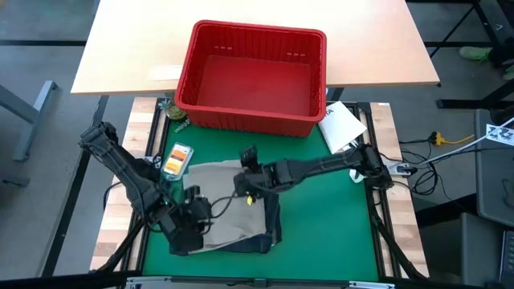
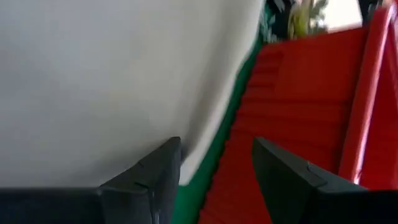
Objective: Fold Laundry from Bin
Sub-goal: Fold the gray short
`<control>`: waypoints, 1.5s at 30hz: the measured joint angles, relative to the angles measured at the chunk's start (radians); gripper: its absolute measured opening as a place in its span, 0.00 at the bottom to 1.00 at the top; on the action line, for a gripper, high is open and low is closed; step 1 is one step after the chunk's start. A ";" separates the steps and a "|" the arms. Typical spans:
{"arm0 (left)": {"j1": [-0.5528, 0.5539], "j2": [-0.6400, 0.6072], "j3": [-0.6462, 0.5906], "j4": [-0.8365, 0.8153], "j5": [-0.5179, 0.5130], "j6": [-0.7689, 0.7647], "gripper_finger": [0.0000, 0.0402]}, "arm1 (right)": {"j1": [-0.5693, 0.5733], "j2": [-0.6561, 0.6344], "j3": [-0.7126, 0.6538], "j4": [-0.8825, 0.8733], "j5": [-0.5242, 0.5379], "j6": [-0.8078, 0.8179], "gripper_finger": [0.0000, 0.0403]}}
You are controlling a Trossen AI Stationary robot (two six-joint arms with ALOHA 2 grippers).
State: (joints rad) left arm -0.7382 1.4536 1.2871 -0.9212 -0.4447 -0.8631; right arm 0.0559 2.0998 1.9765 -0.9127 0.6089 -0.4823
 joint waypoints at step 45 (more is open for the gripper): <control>-0.074 0.000 -0.151 0.375 0.062 0.112 0.23 | 0.278 0.021 0.161 -0.246 -0.124 0.005 0.49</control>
State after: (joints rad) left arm -0.8124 1.4536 1.1358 -0.5463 -0.3828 -0.7509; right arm 0.3335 2.1213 2.1380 -1.1591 0.4846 -0.4774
